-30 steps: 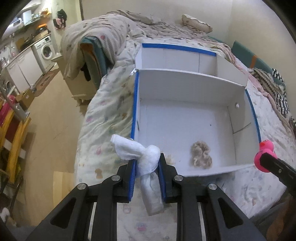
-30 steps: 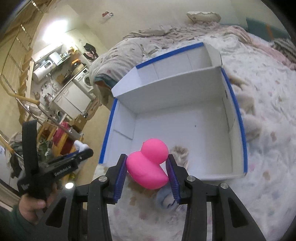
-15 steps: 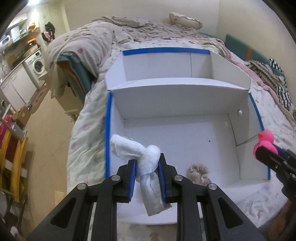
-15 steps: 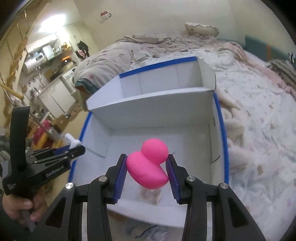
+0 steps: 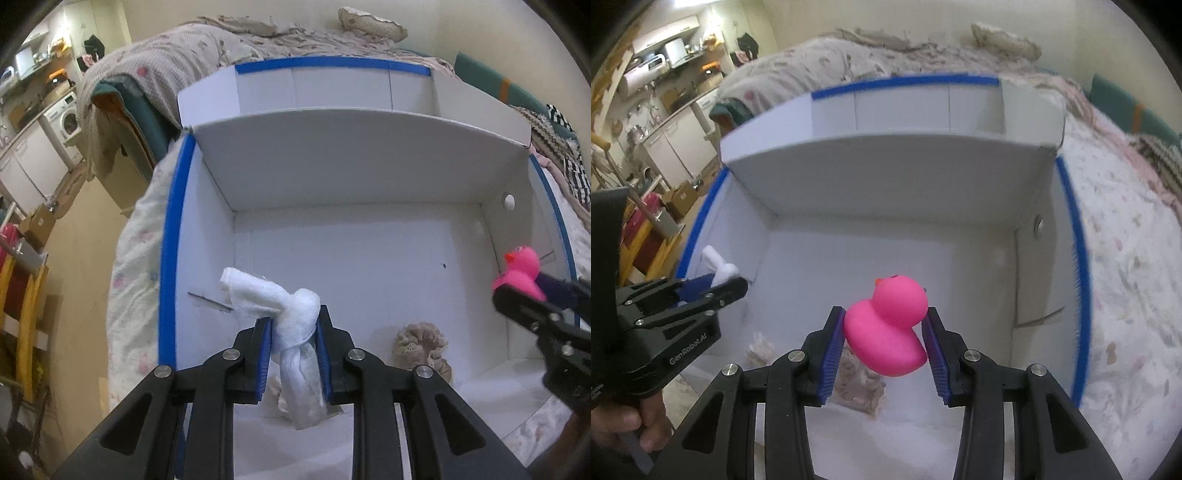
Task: Organize soft objects
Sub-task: 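Carry the white cloth and pink duck over the box interior, then open both grippers to drop the cloth and duck into the box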
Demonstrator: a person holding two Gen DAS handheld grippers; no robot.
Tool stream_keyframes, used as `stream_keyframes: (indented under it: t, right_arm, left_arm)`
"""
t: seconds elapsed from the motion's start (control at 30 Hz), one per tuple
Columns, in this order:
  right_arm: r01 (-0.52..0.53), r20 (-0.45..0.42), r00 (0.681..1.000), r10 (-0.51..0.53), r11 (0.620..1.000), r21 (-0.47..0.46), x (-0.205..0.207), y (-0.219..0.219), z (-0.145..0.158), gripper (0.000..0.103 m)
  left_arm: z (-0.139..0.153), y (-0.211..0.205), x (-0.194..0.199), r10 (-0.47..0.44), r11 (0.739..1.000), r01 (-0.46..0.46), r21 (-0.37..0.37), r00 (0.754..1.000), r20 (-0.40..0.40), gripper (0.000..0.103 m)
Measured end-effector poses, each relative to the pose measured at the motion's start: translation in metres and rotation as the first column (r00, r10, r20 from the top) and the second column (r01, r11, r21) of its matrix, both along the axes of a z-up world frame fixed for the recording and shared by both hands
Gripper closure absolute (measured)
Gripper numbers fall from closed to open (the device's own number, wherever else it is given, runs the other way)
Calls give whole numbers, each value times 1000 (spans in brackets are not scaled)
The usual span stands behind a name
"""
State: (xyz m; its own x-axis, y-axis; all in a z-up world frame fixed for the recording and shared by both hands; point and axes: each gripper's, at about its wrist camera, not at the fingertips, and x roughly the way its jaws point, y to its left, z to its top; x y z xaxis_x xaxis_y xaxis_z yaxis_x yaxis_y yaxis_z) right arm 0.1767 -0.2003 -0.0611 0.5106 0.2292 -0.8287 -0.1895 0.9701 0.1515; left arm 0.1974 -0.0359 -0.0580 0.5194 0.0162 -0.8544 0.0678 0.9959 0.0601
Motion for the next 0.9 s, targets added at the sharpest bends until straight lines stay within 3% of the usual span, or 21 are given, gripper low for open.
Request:
stream_keyframes:
  t: [0.13, 0.3, 0.5, 0.7, 0.8, 0.9]
  right_arm:
    - [-2, -42, 999, 0, 1000, -29, 1, 0, -11, 59]
    - [27, -107, 994, -29, 999, -26, 4, -9, -23, 59]
    - [88, -157, 984, -80, 995, 46, 6, -26, -29, 59]
    - [109, -136, 986, -99, 992, 68, 3, -32, -24, 58]
    - [96, -119, 989, -86, 992, 84, 0, -31, -19, 47]
    - [75, -107, 992, -64, 992, 104, 1, -29, -14, 46]
  left_arm:
    - [-6, 4, 1, 9, 1000, -9, -24, 1000, -1, 83]
    - [-8, 8, 5, 31, 999, -31, 13, 999, 28, 83]
    - [-14, 10, 8, 38, 999, -38, -12, 999, -8, 83]
    - [-15, 9, 9, 35, 999, -35, -17, 999, -21, 81]
    - [-13, 9, 10, 33, 999, -33, -13, 999, -21, 72]
    - [-10, 6, 7, 14, 1000, -15, -27, 1000, -11, 59]
